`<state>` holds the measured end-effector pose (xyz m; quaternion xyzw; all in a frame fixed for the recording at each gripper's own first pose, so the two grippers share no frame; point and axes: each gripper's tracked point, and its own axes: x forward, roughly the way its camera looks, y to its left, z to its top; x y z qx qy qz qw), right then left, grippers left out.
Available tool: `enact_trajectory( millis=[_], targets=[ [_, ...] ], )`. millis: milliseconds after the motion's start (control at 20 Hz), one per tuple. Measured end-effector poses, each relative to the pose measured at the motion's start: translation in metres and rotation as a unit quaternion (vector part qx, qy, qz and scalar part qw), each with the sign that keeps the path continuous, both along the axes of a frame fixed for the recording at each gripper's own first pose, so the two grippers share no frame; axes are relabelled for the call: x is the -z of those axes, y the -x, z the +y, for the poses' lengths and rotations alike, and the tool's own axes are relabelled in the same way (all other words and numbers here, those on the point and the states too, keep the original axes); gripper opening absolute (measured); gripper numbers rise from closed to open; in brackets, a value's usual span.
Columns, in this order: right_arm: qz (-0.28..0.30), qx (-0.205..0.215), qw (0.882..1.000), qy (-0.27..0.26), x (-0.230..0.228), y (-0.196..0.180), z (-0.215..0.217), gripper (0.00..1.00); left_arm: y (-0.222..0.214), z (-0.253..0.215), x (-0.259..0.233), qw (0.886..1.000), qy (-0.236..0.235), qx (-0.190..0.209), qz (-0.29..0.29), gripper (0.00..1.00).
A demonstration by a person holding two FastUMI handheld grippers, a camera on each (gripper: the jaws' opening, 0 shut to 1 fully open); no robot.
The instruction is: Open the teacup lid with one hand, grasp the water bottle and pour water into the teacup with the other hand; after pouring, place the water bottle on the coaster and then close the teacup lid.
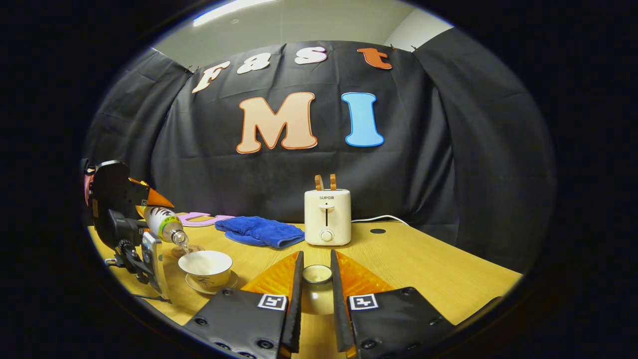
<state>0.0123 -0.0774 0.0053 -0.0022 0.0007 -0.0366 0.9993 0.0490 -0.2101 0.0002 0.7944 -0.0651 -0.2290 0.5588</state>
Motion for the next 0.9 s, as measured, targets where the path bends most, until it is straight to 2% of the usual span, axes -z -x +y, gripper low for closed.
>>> enact_trajectory(
  millis=[450, 550, 650, 900],
  targets=[
    [0.000, 0.000, 1.000, 0.000, 0.001, 0.000, 0.000, 0.29, -0.003, -0.008, -0.030, 0.998, -0.052, 0.012, -0.031, 0.53],
    [0.000, 0.000, 1.000, 0.000, 0.000, 0.000, 0.000, 0.33, -0.002, -0.011, -0.035, 0.997, -0.063, 0.013, -0.037, 0.53],
    [0.000, 0.000, 1.000, 0.000, 0.000, 0.000, 0.000, 0.30, -0.001, -0.014, -0.041, 0.996, -0.074, 0.015, -0.043, 0.53],
    [0.000, 0.000, 1.000, 0.000, 0.001, 0.000, 0.000, 0.31, -0.001, -0.020, -0.058, 0.994, -0.093, 0.018, -0.059, 0.53]
  ],
)
